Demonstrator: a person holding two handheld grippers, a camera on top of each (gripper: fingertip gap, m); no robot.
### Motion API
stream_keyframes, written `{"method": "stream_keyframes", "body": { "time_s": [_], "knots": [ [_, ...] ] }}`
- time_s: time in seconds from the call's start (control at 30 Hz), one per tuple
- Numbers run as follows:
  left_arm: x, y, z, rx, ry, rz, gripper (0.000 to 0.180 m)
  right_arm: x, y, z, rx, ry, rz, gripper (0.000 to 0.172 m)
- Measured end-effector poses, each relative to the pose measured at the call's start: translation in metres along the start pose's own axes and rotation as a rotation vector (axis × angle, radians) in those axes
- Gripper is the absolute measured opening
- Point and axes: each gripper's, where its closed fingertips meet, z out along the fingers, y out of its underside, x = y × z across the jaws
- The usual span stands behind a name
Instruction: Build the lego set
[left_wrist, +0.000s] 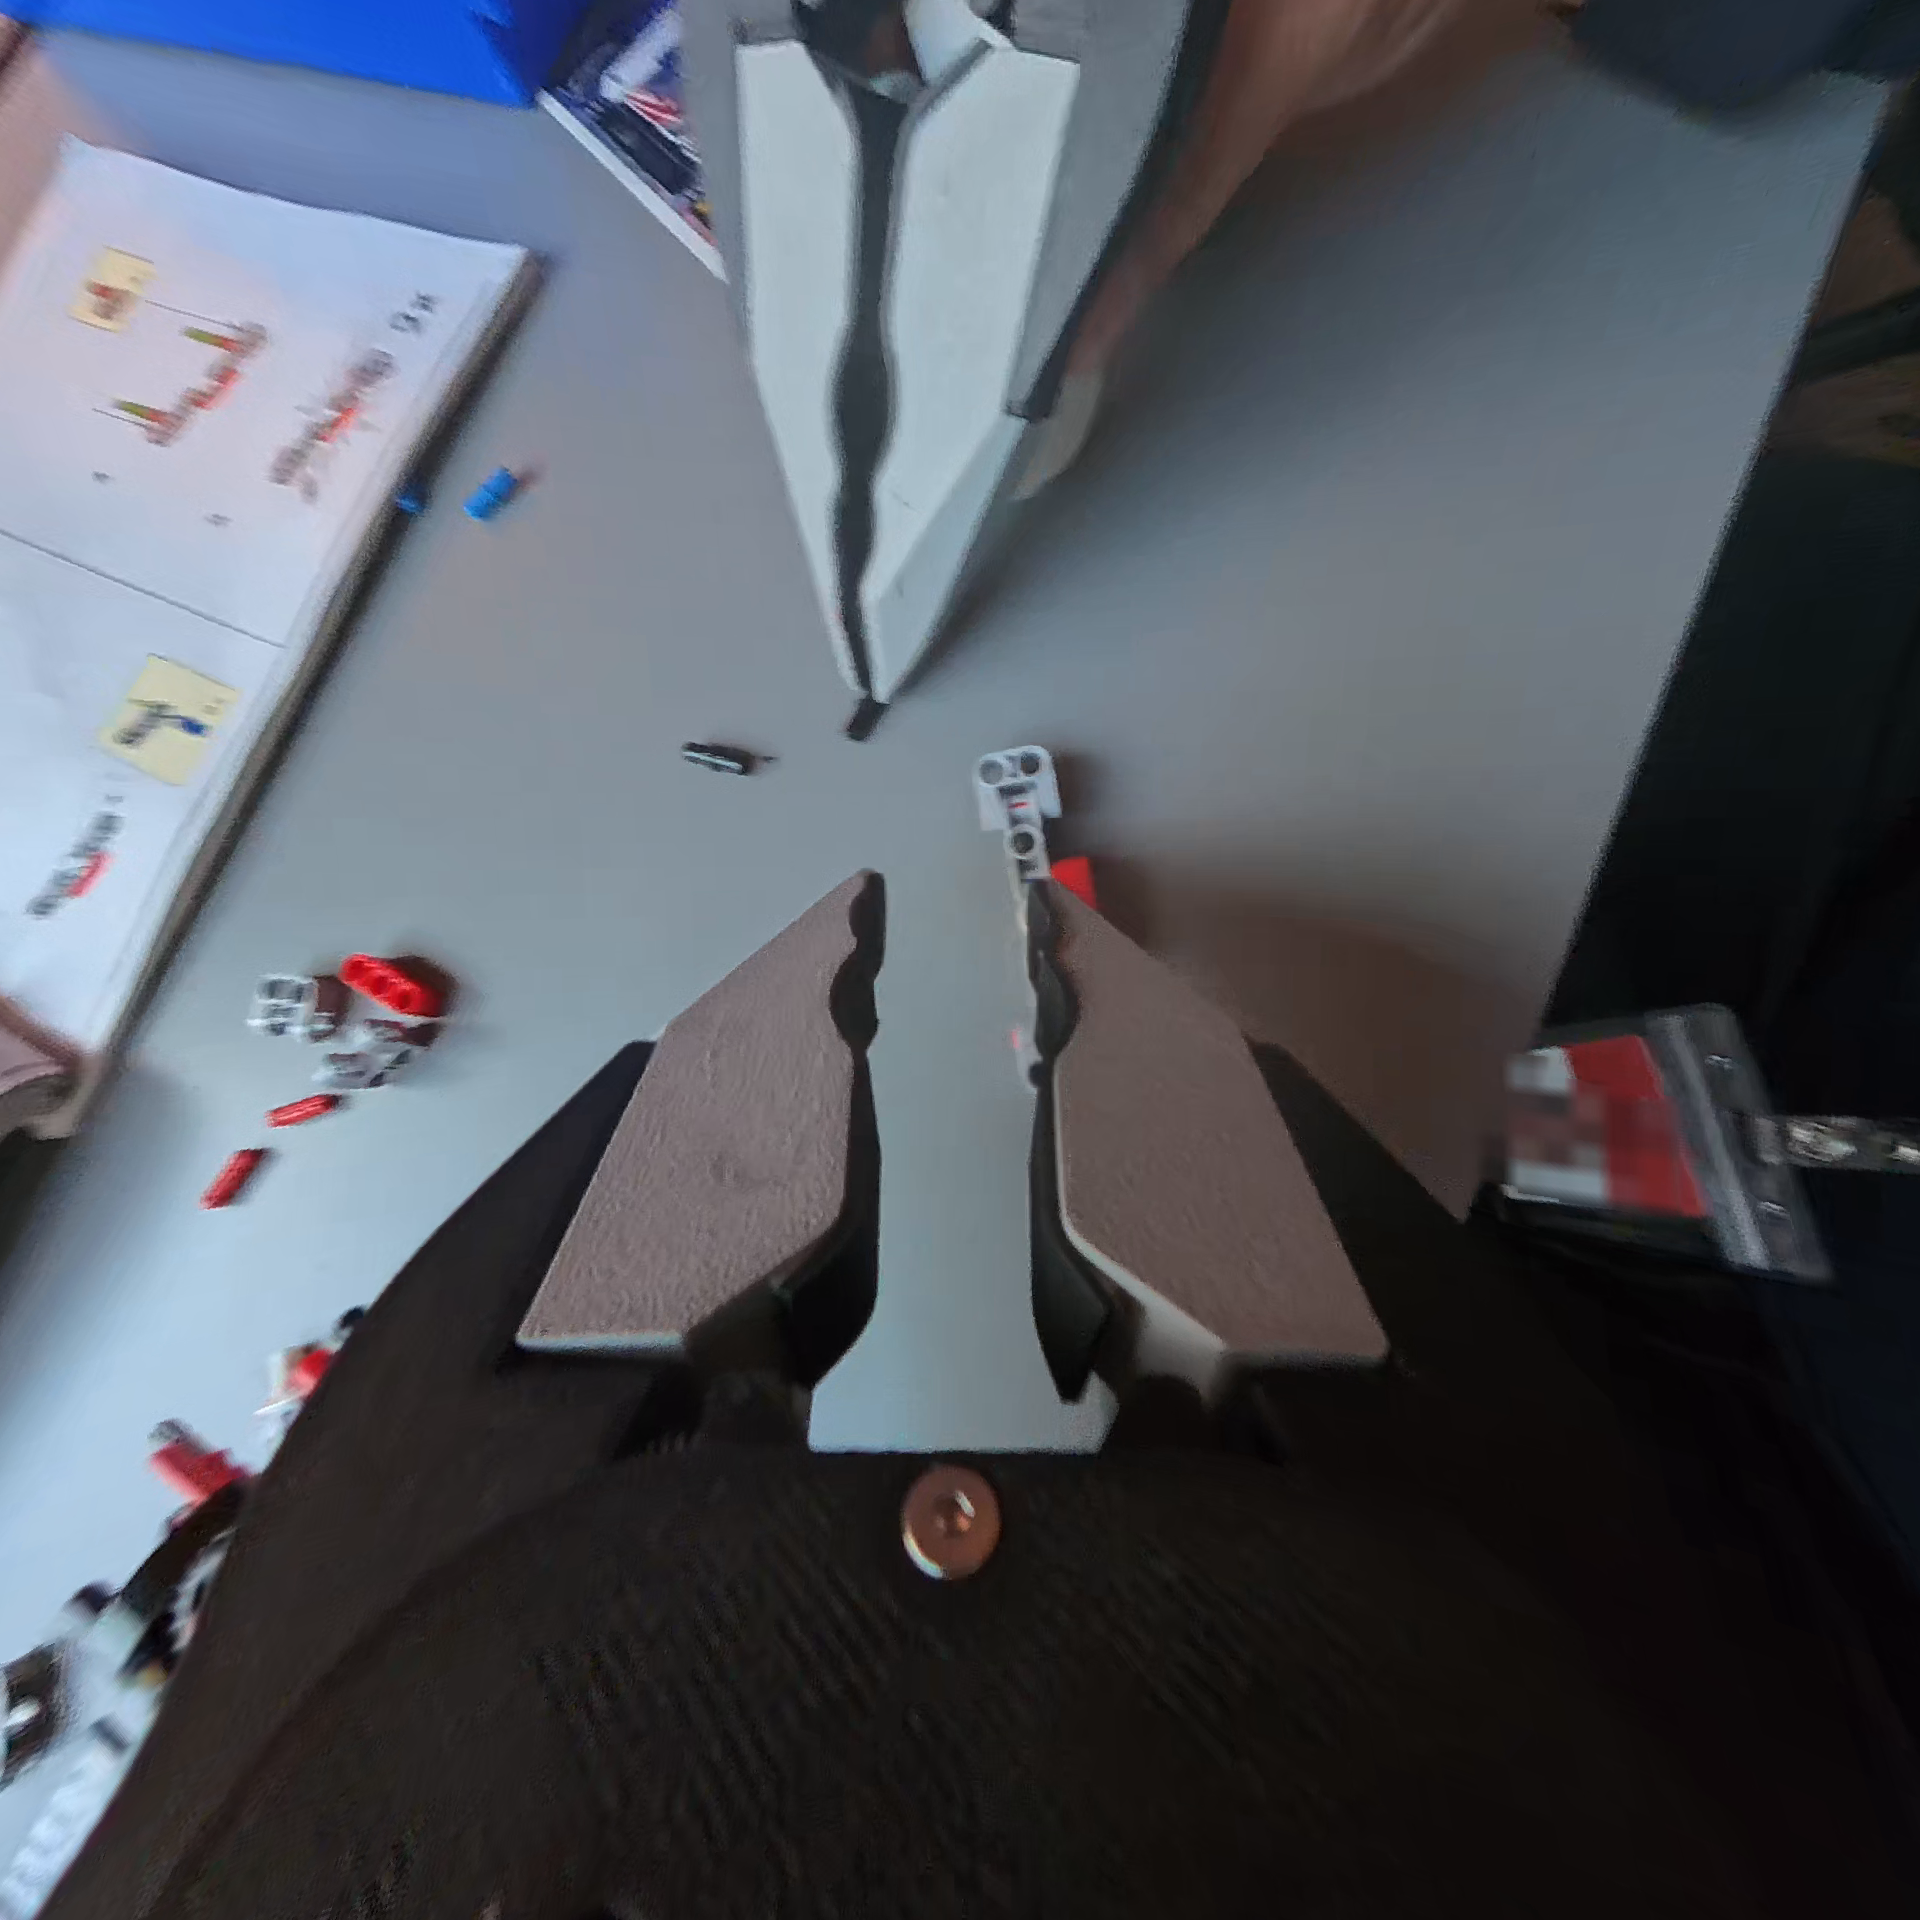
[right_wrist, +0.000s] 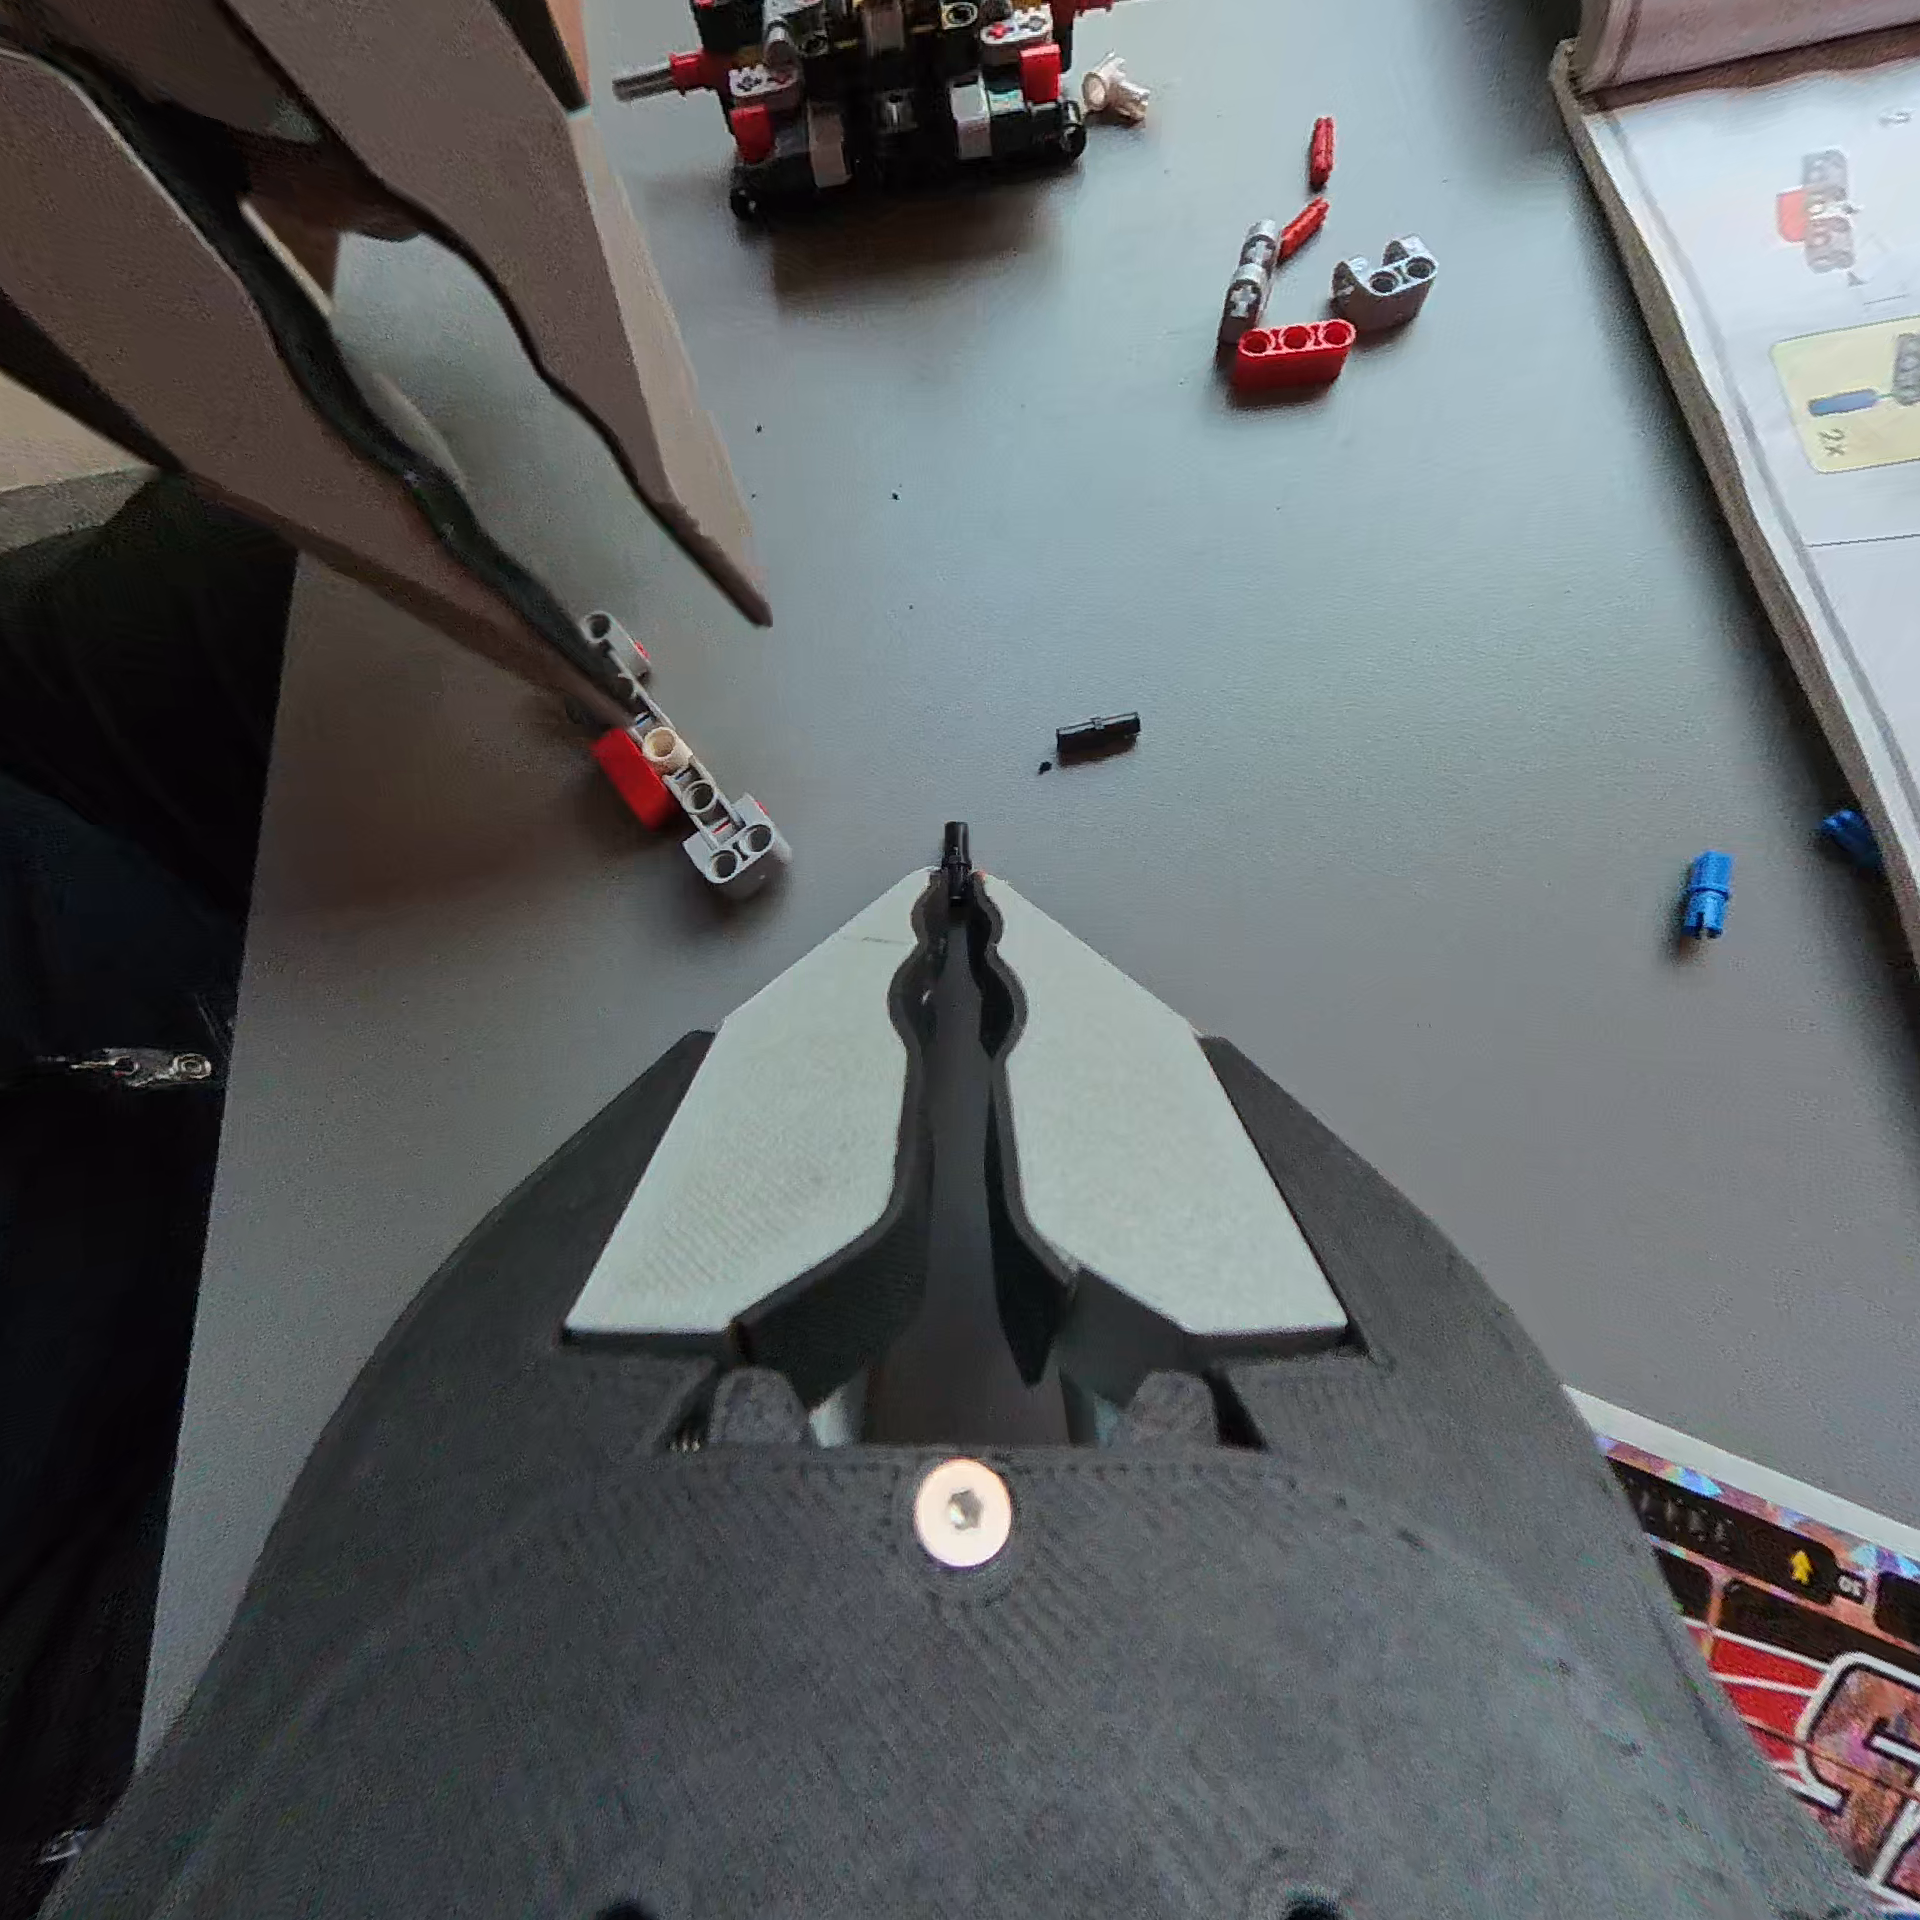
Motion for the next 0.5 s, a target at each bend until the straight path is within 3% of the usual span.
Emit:
{"method": "stream_keyframes", "body": {
  "time_s": [0.33,0.5],
  "knots": [
    [-0.003,-0.02,0.001,0.084,-0.185,0.237,0.021,-0.036,-0.026,-0.011,0.17,-0.236,0.097,0.0],
    [-0.003,-0.021,0.005,0.054,-0.283,0.382,0.008,-0.051,-0.032,-0.016,0.204,-0.358,0.151,0.0]
  ]
}}
